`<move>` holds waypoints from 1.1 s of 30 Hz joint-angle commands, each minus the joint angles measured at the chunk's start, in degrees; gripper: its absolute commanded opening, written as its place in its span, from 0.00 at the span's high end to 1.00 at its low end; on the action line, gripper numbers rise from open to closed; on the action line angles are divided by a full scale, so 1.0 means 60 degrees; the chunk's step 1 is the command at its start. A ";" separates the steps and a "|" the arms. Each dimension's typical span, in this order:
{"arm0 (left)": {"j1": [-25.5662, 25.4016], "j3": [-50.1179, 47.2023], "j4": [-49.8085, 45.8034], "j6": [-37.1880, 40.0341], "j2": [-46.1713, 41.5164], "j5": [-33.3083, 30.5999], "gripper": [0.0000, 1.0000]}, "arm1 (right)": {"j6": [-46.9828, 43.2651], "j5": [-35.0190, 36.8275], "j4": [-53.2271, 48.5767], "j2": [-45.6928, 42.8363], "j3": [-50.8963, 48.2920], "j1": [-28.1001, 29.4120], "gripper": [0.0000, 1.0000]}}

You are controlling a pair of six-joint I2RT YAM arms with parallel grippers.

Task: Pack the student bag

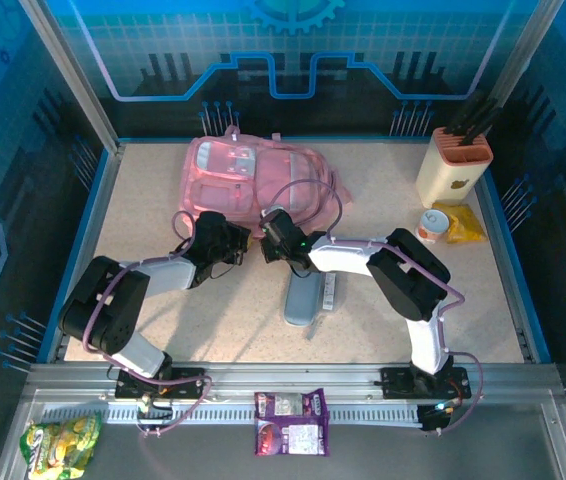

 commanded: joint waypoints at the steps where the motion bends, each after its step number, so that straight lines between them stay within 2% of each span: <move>1: -0.0115 0.0326 0.0324 0.0358 -0.0546 0.0427 1.00 | -0.0315 0.0393 0.0353 -0.0588 -0.0338 0.0064 1.00; 9: 0.0887 0.0155 -0.0770 0.1240 -0.1129 0.0575 1.00 | -0.0406 0.0214 0.0268 -0.1794 -0.1674 -0.0156 1.00; 16: 0.2107 0.0223 -0.1935 0.2367 -0.1655 0.0897 1.00 | -0.0550 -0.0315 -0.0294 -0.2518 -0.2283 -0.0798 1.00; 24: 0.3341 0.0778 -0.3103 0.3551 -0.1534 0.1148 1.00 | -0.0525 -0.0962 -0.0936 -0.3234 -0.2730 -0.1517 1.00; 28: 0.3609 0.1218 -0.3247 0.4143 -0.1020 0.1481 1.00 | -0.0852 -0.1069 -0.1272 -0.3126 -0.2538 -0.1280 1.00; 33: 0.3565 0.1938 -0.2588 0.4307 0.0073 0.2557 0.98 | -0.0917 -0.1677 -0.1365 -0.2861 -0.2052 -0.0233 1.00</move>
